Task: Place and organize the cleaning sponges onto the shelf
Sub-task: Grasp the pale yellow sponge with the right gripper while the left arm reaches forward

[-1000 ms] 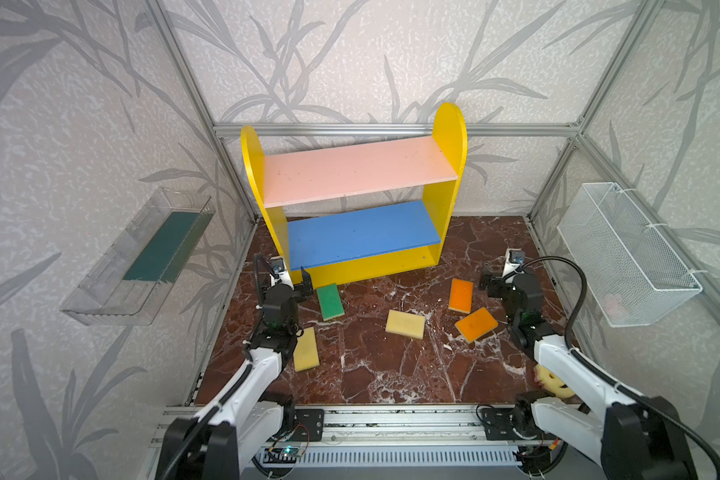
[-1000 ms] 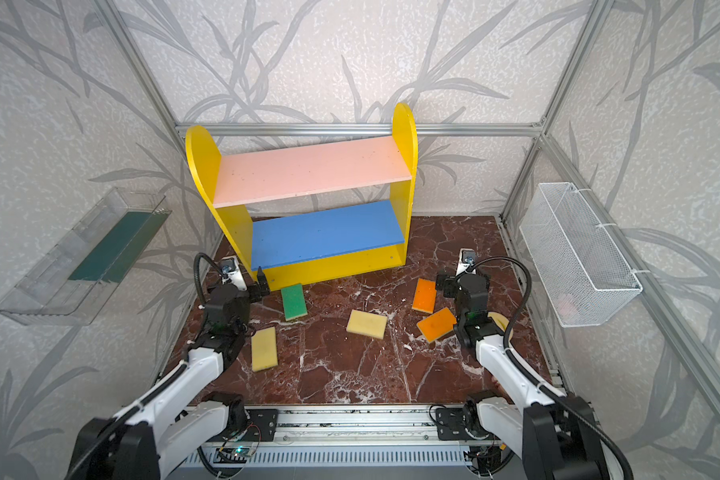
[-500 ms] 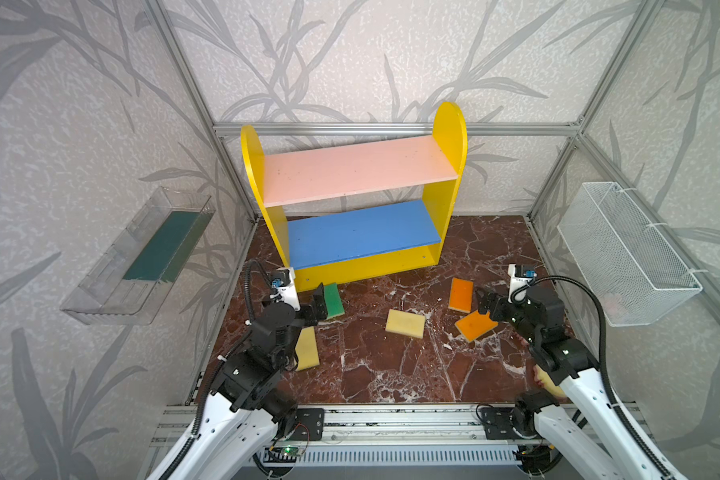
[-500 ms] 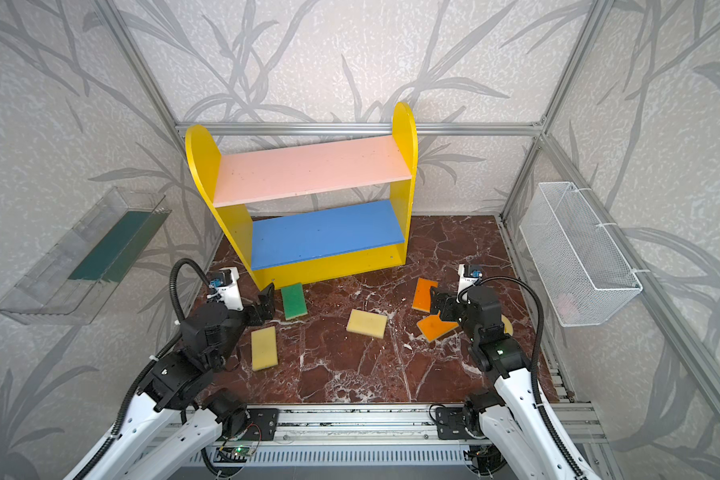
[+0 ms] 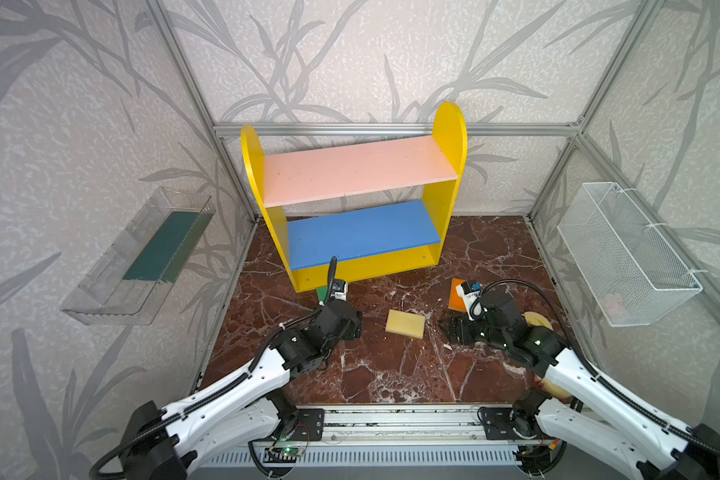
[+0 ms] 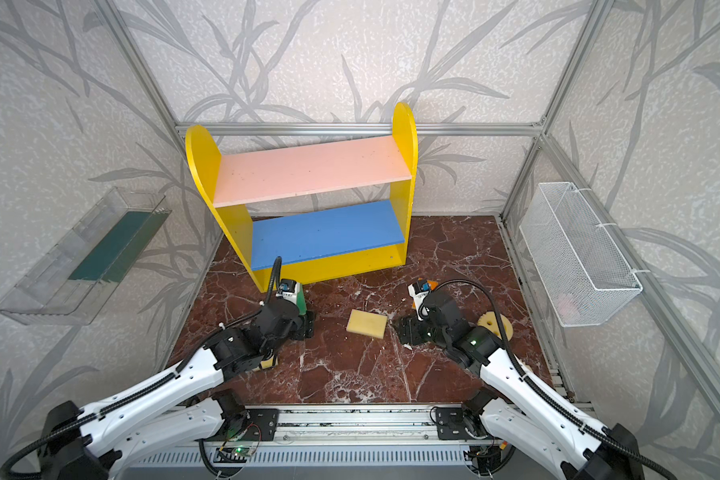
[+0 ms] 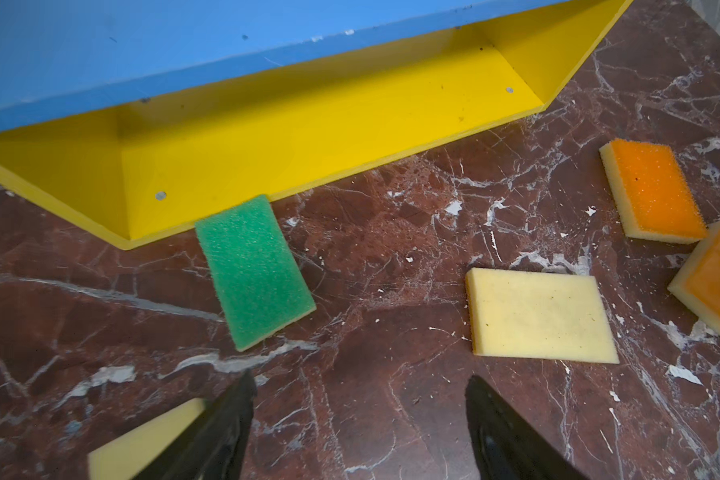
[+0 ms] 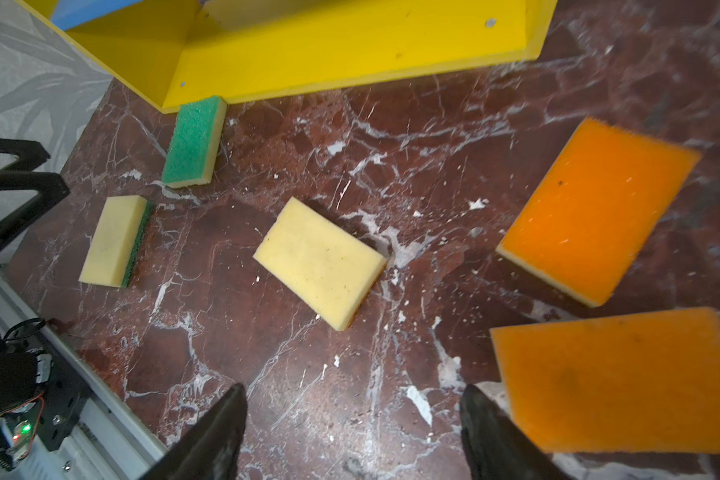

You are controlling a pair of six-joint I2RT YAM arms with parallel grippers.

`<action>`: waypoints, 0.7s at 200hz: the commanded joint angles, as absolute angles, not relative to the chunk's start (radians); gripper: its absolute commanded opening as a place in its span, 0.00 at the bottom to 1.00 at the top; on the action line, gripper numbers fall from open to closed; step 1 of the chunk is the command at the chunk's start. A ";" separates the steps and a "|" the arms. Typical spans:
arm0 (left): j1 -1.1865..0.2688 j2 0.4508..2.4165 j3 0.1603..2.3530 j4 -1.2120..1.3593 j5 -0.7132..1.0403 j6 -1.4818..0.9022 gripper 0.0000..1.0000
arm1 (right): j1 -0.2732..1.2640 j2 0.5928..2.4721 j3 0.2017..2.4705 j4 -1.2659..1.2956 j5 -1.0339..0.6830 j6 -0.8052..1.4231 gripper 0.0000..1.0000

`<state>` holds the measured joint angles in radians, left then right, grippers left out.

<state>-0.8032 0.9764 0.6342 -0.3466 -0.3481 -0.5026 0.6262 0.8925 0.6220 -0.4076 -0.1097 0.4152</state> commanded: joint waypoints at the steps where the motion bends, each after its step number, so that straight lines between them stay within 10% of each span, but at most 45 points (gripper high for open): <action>1: -0.804 1.056 0.619 -0.189 -0.254 -0.545 0.81 | 0.640 0.956 0.636 -0.369 -0.149 0.501 0.69; 140: -0.639 1.190 0.471 0.220 -0.001 -0.625 0.88 | 0.602 1.472 0.728 -0.132 -0.351 0.694 0.48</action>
